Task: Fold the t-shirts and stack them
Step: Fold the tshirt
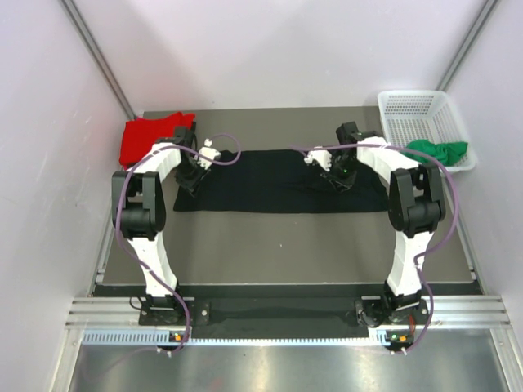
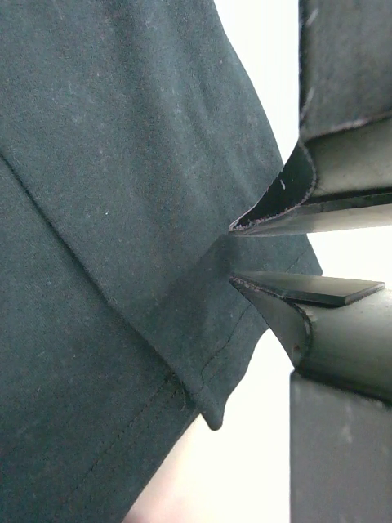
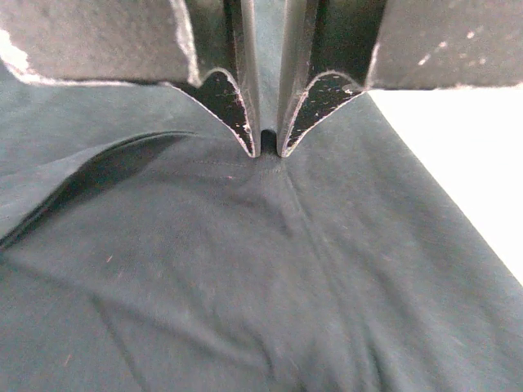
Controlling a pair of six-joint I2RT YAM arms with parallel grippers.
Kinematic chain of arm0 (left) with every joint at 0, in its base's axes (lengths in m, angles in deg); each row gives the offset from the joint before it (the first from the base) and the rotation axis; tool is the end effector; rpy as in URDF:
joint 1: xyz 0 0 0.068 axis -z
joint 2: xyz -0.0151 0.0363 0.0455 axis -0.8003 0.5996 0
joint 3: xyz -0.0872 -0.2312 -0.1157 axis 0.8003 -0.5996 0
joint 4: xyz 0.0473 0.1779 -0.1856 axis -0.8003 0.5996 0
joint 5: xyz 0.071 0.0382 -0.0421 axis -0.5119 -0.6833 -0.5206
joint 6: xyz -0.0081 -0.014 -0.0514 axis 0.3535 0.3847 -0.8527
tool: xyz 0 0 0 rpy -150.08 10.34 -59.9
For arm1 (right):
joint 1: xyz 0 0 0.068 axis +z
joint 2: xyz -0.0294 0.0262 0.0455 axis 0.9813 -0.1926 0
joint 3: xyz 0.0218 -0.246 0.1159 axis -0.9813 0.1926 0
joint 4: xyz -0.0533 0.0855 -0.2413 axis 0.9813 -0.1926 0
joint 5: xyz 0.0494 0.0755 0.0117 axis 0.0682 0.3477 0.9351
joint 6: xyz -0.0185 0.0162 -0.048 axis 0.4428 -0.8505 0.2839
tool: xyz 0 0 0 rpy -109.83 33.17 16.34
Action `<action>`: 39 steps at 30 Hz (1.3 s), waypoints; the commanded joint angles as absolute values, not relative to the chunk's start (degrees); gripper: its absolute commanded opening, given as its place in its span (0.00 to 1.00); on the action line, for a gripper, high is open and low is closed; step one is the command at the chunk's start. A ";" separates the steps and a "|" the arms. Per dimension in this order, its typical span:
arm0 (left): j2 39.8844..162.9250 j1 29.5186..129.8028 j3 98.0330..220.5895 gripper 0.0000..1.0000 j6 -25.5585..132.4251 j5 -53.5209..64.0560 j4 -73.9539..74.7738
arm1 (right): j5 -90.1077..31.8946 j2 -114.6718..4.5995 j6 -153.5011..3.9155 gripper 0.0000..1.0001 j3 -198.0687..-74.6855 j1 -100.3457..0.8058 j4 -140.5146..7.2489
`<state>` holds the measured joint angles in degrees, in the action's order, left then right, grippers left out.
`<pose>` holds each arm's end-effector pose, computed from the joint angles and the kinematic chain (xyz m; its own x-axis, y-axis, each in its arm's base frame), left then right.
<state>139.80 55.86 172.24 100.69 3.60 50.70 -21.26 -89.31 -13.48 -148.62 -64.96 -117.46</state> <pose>0.3945 -0.0228 0.1835 -0.7478 0.6153 -0.2495 0.6266 0.7783 0.0414 0.3851 0.1053 0.1859 -0.3235 -0.8886 -0.3251 -0.9391 0.3435 -0.0045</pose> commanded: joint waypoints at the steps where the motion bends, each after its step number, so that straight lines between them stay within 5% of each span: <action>1: 139.64 56.06 174.24 0.29 100.61 4.39 50.50 | -23.82 -83.12 -11.73 0.15 -152.15 -61.41 -116.14; 18: 138.76 56.06 174.94 0.29 100.78 4.74 51.29 | -34.99 -90.60 -17.09 0.17 -164.19 -51.83 -103.39; 21: 139.03 56.15 175.56 0.29 100.70 5.27 51.29 | -36.13 -87.53 -16.48 0.41 -159.30 -52.61 -104.36; 23: 139.11 56.15 175.91 0.30 100.61 5.53 51.21 | -35.61 -85.50 -14.99 0.46 -155.51 -54.54 -104.27; 39: 140.08 56.15 176.35 0.29 101.57 4.65 51.03 | -28.05 -82.50 -13.93 0.44 -144.77 -61.58 -111.92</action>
<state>139.97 55.90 174.91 100.98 4.23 50.87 -30.40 -83.78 -14.96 -143.96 -61.51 -110.94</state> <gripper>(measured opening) 0.296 0.441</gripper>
